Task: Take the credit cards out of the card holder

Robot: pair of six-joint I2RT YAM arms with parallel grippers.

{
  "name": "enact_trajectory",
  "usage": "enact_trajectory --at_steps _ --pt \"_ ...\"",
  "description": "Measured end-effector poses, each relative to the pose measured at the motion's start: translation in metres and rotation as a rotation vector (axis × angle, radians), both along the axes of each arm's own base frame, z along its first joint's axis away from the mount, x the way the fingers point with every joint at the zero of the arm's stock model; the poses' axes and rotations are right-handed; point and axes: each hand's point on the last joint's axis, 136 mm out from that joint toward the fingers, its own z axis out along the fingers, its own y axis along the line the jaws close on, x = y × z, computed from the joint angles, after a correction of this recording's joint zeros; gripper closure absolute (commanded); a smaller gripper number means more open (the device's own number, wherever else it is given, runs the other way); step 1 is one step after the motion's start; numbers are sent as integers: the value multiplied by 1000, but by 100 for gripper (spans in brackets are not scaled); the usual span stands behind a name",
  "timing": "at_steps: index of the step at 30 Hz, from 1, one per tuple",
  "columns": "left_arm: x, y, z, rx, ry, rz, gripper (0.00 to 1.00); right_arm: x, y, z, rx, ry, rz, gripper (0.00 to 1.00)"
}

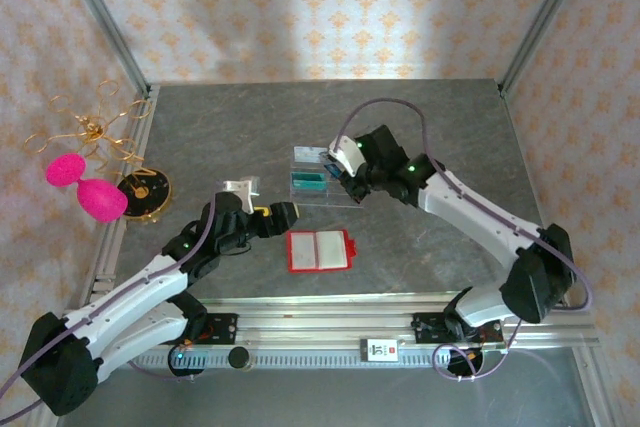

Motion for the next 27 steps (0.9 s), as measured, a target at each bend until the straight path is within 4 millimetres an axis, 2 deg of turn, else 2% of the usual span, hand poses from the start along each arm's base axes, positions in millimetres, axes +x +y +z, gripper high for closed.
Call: enact_trajectory --at_steps 3,11,19,27 --pt "3 6 -2 17 -2 22 1 4 3 -9 -72 36 39 100" --pt "7 19 -17 90 37 38 1 31 17 -14 -181 37 108 100" --pt "13 31 -28 110 76 63 1 29 13 -43 -280 90 173 100" --pt "16 36 -49 125 154 67 1 51 24 -31 -337 32 241 99"
